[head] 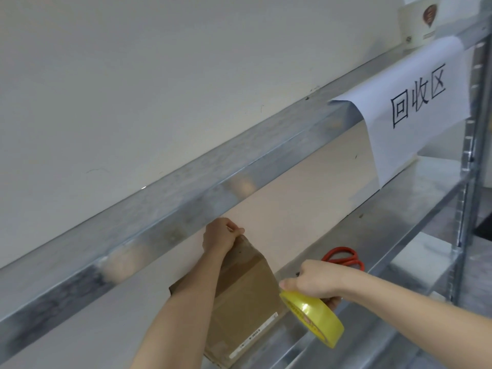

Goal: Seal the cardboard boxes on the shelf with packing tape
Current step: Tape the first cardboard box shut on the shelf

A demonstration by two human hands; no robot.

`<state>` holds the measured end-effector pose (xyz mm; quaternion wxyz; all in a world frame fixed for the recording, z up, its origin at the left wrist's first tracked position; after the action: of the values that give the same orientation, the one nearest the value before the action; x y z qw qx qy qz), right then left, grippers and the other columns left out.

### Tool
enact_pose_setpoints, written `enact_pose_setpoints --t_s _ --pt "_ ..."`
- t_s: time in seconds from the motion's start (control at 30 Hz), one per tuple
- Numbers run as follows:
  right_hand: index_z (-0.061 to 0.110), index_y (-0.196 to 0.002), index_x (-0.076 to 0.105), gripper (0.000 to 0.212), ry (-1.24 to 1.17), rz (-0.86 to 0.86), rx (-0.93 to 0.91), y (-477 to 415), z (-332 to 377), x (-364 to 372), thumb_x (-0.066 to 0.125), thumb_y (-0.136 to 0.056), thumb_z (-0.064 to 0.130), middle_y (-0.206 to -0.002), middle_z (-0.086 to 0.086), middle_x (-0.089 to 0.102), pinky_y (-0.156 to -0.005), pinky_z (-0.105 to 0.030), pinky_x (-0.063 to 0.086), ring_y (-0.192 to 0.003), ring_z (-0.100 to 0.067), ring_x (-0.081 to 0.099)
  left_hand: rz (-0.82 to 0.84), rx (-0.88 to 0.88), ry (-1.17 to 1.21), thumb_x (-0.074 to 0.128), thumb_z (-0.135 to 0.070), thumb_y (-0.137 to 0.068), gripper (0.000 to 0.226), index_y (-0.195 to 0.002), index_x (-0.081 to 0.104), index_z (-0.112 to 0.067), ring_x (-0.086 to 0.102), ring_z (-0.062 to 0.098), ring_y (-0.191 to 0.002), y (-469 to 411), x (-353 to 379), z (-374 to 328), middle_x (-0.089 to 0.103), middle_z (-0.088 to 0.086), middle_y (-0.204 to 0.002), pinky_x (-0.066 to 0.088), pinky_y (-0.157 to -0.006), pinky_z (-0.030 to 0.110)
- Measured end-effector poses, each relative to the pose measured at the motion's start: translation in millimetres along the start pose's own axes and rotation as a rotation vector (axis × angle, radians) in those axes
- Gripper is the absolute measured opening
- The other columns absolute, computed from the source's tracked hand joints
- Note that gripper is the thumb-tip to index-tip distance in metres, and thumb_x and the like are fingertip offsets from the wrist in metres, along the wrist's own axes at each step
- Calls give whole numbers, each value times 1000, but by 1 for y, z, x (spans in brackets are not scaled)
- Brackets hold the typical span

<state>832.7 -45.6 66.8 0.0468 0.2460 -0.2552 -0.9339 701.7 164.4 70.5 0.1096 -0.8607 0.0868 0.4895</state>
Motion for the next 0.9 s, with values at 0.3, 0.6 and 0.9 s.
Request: enact_pose_setpoints --t_s 0.3,0.6,0.9 --pt "16 -64 42 49 231 -113 -8 -7 -8 0 44 -97 52 -59 2 39 -46 -23 29 -50 -11 38 -192 44 264 83 -20 -72 34 -99 63 -22 60 13 -82 16 9 12 65 -4 -86 48 -83 27" --pt "16 -64 42 48 191 -79 3 -10 -10 5 47 -96 51 -56 1 38 -44 -21 33 -46 -12 39 -192 149 220 53 -42 -95 30 -73 67 -26 65 11 -78 17 8 14 70 -11 -70 45 -77 25" --pt "16 -62 45 47 159 -64 -4 -8 -9 7 49 -96 50 -55 2 44 -45 -21 36 -47 -12 44 -130 161 -135 36 -52 -98 49 -80 71 -23 62 21 -81 19 14 9 70 -2 -84 49 -72 32"
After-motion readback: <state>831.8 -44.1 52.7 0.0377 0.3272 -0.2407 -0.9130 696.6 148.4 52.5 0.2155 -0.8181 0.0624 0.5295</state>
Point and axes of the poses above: each hand's wrist, its own y-axis away from the middle knuckle, its own x-axis out of the palm, z = x × y, the point moved 1 cm from there along -y, towards the middle knuckle
